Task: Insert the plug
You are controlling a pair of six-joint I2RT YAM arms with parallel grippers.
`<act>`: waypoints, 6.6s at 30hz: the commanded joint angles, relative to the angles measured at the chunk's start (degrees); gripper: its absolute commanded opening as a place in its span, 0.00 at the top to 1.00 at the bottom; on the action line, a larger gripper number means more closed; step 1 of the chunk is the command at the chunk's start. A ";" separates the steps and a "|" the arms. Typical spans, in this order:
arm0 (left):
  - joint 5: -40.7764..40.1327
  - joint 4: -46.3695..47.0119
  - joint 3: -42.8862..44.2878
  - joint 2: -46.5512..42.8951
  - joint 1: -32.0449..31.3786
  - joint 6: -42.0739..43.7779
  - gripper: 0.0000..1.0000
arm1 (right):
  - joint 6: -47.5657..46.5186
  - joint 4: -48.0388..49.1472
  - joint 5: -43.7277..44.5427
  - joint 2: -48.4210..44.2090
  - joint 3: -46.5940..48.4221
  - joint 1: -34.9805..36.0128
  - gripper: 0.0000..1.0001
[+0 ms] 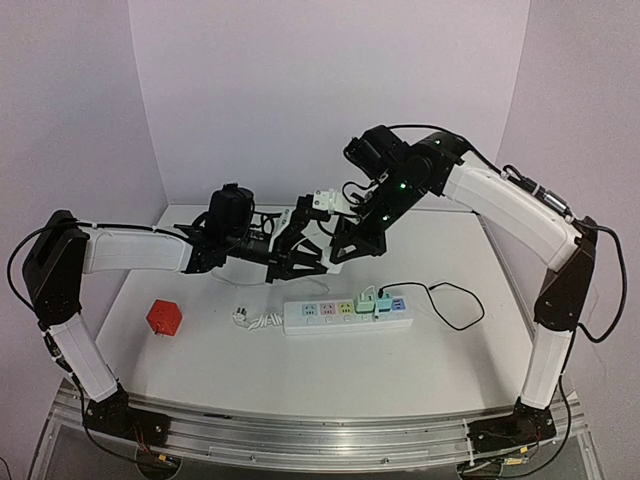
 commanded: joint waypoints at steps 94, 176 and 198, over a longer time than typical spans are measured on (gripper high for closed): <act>-11.69 -16.25 -17.17 -4.34 6.71 11.47 0.07 | -0.15 -6.35 8.38 24.38 5.54 -5.16 1.00; -11.36 -13.13 -16.15 -5.87 7.06 13.45 0.08 | -1.42 8.87 6.29 22.28 -23.59 -8.05 1.00; -11.44 -13.11 -16.07 -6.24 7.21 13.94 0.08 | -5.79 16.55 18.23 26.92 -31.49 -9.48 1.00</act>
